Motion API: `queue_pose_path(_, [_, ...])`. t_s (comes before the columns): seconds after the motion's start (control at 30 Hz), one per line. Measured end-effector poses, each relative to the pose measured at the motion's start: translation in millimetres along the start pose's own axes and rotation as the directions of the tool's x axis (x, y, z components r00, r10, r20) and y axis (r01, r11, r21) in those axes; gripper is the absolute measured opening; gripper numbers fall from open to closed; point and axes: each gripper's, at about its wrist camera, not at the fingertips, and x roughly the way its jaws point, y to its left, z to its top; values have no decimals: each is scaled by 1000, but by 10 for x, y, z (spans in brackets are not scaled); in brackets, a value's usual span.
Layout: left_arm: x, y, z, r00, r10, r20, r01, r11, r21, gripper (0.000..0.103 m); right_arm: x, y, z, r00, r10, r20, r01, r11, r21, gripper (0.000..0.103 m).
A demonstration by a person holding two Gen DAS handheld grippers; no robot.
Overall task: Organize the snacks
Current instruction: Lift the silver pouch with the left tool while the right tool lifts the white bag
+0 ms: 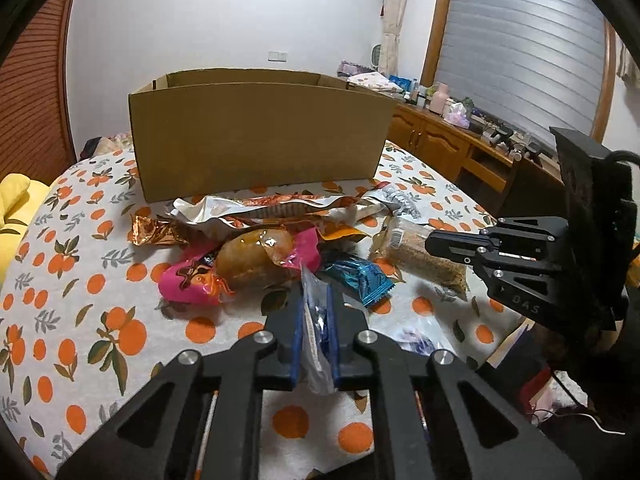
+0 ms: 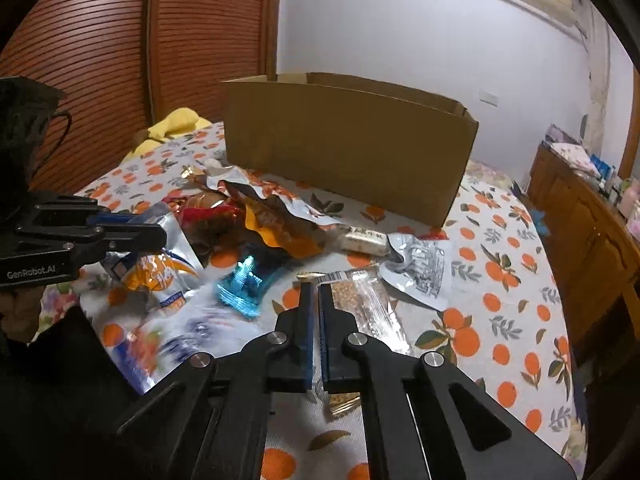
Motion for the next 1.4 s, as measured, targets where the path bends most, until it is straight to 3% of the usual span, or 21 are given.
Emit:
queue_pose_path(0.07, [23,44,-7,1000,-3,-6,3,1000,-15,7,22,-13,-12,1000,-15,-11,15,1000,3,0])
queue_pose_path(0.17, [48,84,-21,1000,4,-18,-4,1000,-26,8,-71,-48,-47,999,38,-16,-37,998,48,7])
queue_pose_path(0.3, [58,96,-43,1000,11,-23,-12,1000,-28,8,-233,69,-172,985,170,-21,-166,979,117,33])
queue_pose_path(0.37, [63,103,-39,1000,11,-28,-12,999,-30,8,-259,201,-218,980,194,-39,-190,978,90,42])
queue_pose_path(0.63, [79,123,-51,999,21,-36,-22,999,-32,8,-267,501,-251,968,240,-70,-239,971,29,56])
queue_pose_path(0.93, [85,126,-60,999,28,-37,-29,999,-30,9,-102,516,-393,985,149,-88,-152,988,-21,62])
queue_pose_path(1.1, [104,137,-64,999,34,-41,-35,999,-33,9,-126,332,-492,993,119,-11,-119,992,-34,62])
queue_pose_path(1.4, [117,148,-60,998,35,-44,-36,999,-33,9,6,106,-444,999,51,6,-51,999,-4,59])
